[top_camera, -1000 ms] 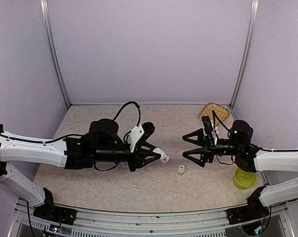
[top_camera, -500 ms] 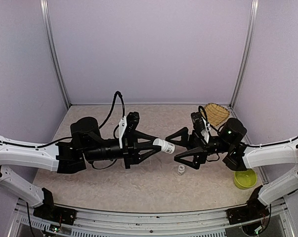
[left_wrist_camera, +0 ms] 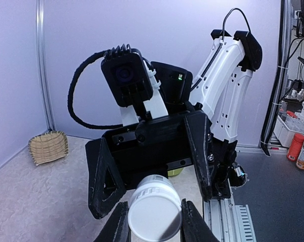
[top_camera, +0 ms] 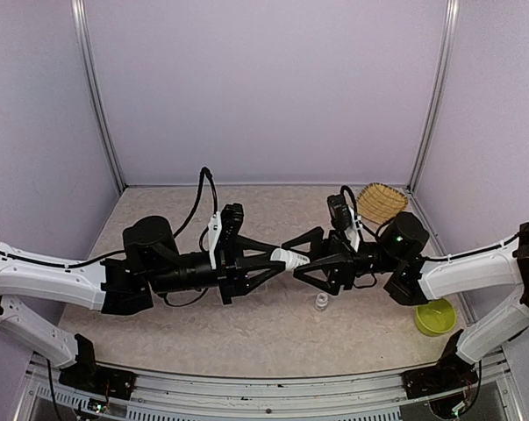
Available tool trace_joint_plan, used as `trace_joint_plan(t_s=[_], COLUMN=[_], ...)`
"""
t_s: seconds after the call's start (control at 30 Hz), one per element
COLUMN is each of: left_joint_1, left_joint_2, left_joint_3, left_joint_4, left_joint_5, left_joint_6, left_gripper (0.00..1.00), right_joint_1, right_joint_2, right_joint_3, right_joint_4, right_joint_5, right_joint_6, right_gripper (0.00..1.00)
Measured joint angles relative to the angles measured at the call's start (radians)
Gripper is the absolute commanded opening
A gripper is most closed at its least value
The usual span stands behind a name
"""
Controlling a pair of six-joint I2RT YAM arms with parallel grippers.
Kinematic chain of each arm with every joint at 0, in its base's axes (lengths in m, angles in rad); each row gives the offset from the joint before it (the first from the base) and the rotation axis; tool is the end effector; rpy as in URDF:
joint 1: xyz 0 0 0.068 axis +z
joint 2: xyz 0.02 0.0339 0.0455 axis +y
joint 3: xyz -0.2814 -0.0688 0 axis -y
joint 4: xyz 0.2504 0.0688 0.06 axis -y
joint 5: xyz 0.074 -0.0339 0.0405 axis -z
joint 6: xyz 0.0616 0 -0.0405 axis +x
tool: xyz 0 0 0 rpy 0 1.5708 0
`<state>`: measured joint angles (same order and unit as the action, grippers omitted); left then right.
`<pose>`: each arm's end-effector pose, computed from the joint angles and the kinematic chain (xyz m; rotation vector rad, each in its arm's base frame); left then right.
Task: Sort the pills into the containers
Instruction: Pass from the left arm to the right
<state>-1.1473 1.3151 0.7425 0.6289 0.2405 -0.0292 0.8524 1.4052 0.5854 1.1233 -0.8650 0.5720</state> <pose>0.1204 -0.3027 0.3080 1.0291 1.2567 -1.1078 0.1602 0.2545 0.2830 -1.0402 1.2320 1.6914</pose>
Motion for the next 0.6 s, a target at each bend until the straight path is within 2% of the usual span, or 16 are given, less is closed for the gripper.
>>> trace_joint_plan(t_s=[0.13,0.47,0.6], left_joint_1=[0.0,-0.004,-0.004], left_joint_2=[0.0,-0.005,-0.011], left_joint_3=[-0.002,-0.011,-0.014], left_joint_4=[0.008,0.014,0.015], left_joint_5=[-0.01,-0.034,-0.04], left_joint_6=[0.0,-0.002,-0.018], left_gripper=[0.05,0.06,0.07], right_joint_1=[0.005,0.007,0.009], right_joint_2=[0.023,0.053,0.054], right_joint_3=[0.003,0.01,0.011], right_joint_4=[0.033,0.08,0.09], right_joint_5=[0.011,0.01,0.002], right_joint_6=[0.03,0.06,0.051], right_gripper=[0.68,0.37,0.3])
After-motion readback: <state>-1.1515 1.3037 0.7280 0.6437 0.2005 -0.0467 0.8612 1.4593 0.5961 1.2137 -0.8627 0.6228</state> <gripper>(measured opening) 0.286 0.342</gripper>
